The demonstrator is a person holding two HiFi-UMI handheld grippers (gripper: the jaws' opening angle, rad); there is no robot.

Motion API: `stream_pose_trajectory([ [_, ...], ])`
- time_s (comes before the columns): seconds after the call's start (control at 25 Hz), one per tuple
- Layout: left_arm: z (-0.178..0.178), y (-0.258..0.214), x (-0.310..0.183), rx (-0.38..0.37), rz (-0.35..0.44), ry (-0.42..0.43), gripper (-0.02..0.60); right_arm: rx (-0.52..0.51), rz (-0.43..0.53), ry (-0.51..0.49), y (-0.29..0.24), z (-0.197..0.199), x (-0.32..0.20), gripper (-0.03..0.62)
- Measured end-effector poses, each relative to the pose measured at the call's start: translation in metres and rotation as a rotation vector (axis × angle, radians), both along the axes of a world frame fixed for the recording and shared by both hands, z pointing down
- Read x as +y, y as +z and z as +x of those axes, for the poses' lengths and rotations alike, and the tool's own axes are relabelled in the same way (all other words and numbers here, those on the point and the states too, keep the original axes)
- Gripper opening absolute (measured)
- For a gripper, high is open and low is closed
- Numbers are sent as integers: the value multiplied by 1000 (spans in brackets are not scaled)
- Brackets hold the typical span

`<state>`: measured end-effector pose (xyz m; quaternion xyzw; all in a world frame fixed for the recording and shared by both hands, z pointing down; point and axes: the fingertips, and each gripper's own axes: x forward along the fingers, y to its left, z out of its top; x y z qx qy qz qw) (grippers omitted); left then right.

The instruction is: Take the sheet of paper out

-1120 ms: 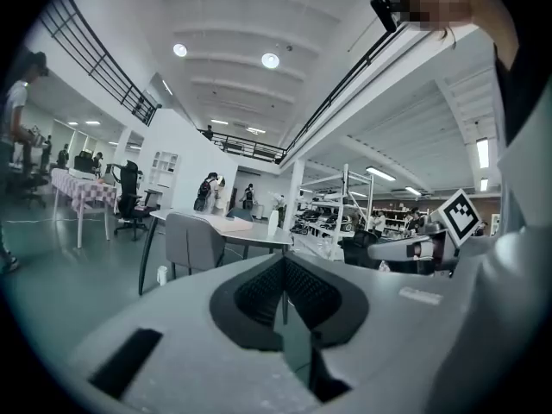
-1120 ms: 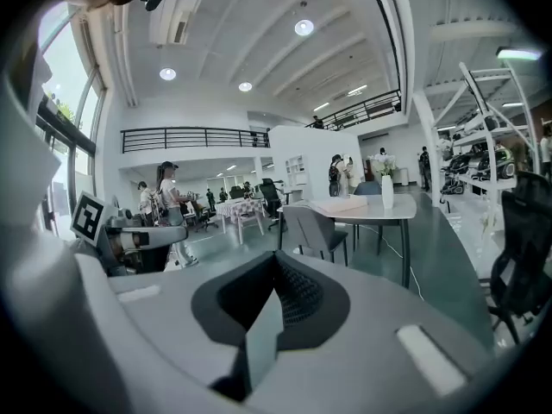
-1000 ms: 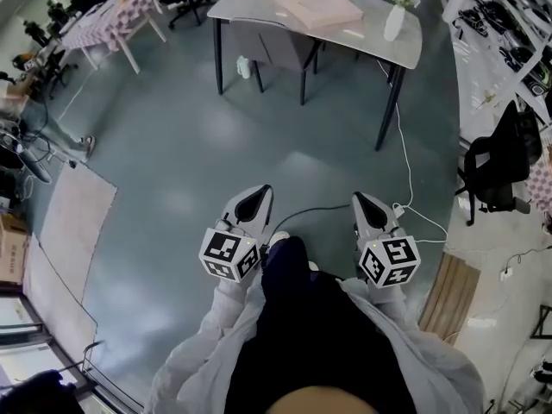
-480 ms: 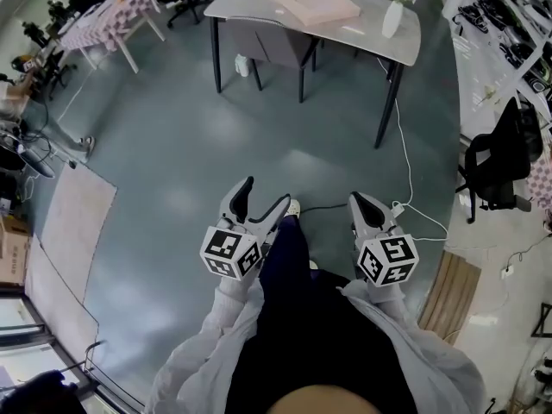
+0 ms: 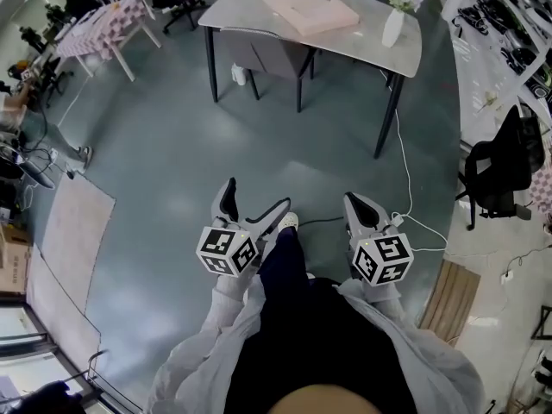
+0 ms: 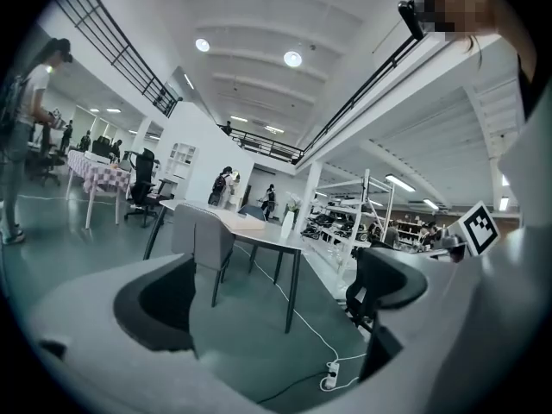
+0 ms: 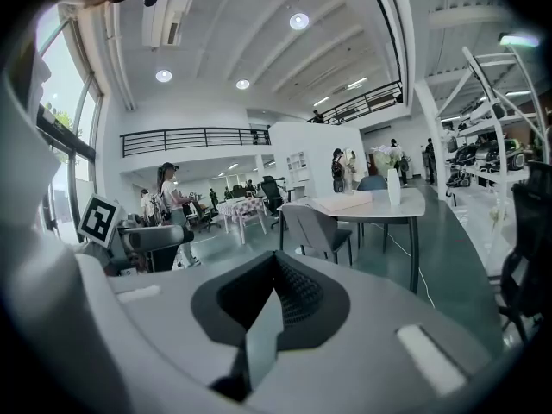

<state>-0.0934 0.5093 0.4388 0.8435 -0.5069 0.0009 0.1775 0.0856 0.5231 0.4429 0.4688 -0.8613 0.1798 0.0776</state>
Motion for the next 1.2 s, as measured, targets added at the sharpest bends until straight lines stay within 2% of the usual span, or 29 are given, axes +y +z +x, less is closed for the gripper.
stream_pose_trajectory([
  [0.36, -13, -3, -89, -12, -22, 7, 603, -12, 5, 27, -9, -9, -89, 11],
  [0.56, -19, -3, -134, -51, -27, 22, 603, -5, 4, 37, -13, -16, -132, 11],
  [1.2, -63, 3, -247, -46, -40, 59, 601, 9, -11, 48, -6, -64, -249, 11],
])
